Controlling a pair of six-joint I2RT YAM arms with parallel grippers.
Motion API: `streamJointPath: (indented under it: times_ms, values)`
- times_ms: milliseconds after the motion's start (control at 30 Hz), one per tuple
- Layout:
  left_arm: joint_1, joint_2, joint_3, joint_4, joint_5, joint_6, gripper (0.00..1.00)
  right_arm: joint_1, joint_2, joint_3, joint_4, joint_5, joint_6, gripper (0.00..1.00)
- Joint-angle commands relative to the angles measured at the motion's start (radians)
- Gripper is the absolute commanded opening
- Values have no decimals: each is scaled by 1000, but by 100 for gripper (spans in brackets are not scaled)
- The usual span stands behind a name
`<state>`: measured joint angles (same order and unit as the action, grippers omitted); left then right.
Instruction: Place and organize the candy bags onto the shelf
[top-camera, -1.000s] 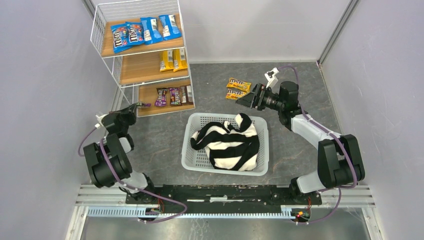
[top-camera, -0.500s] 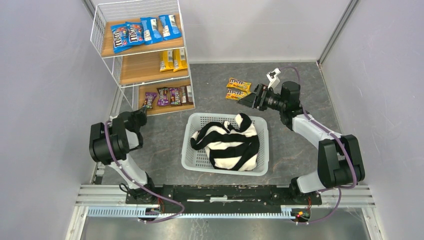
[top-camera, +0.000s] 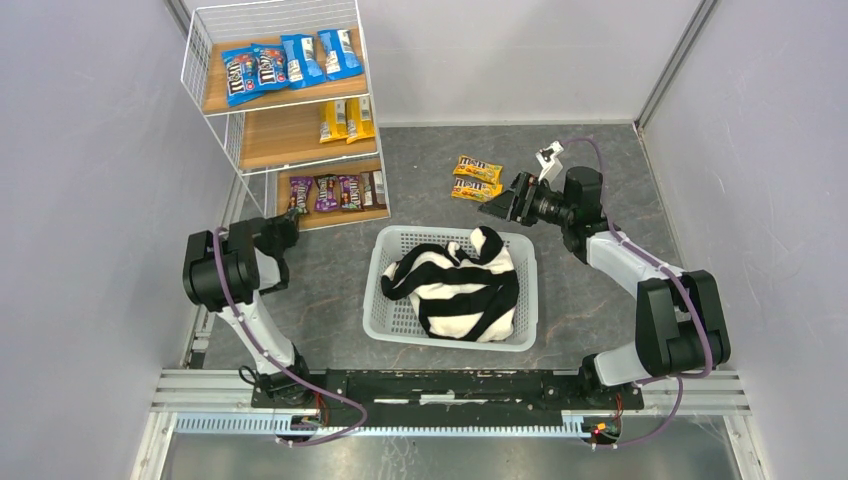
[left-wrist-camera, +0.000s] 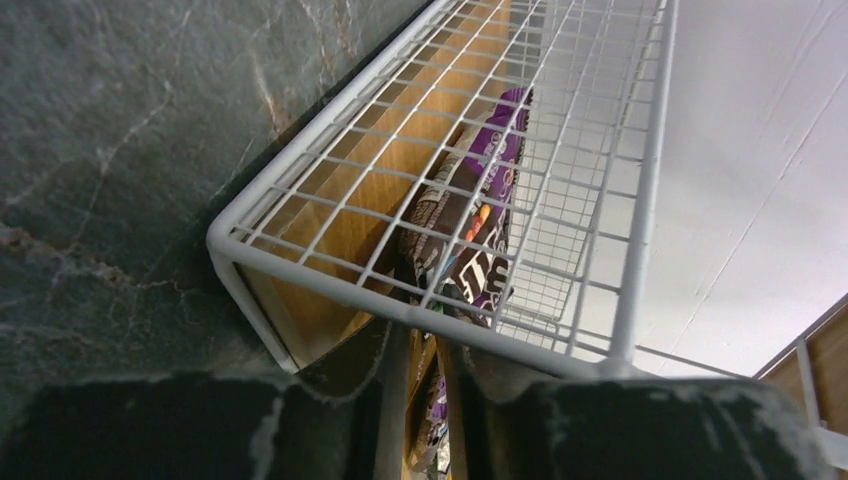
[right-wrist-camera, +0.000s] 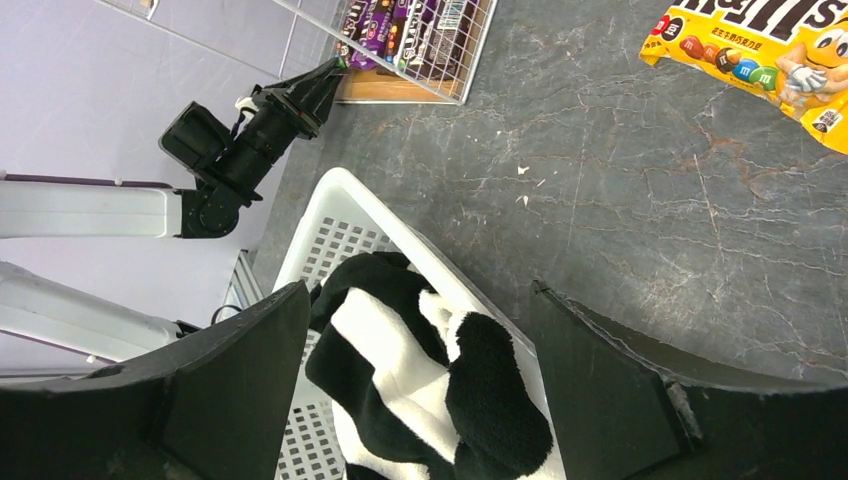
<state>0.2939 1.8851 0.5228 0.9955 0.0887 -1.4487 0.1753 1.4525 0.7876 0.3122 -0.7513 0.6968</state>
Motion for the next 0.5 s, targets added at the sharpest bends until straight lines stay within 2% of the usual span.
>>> streamJointPath:
  times_ms: [0,100,233,367,400,467]
  values:
    - [3,-26,20,-40,38,-35,31,-4,-12,2,11,7,-39,87]
    - [19,-84,34,-174,63,-10,44,-4,-7,4,-2,35,-50,87]
    - [43,-155,112,-430,82,93,54,-4,25,39,-34,113,-72,88]
    - [79,-161,199,-612,157,149,60,-7,122,172,-138,207,-159,88]
    - [83,-156,215,-655,176,155,67,-8,151,204,-165,238,-180,90]
    - [86,-148,242,-736,209,169,72,-12,197,259,-189,280,-213,92]
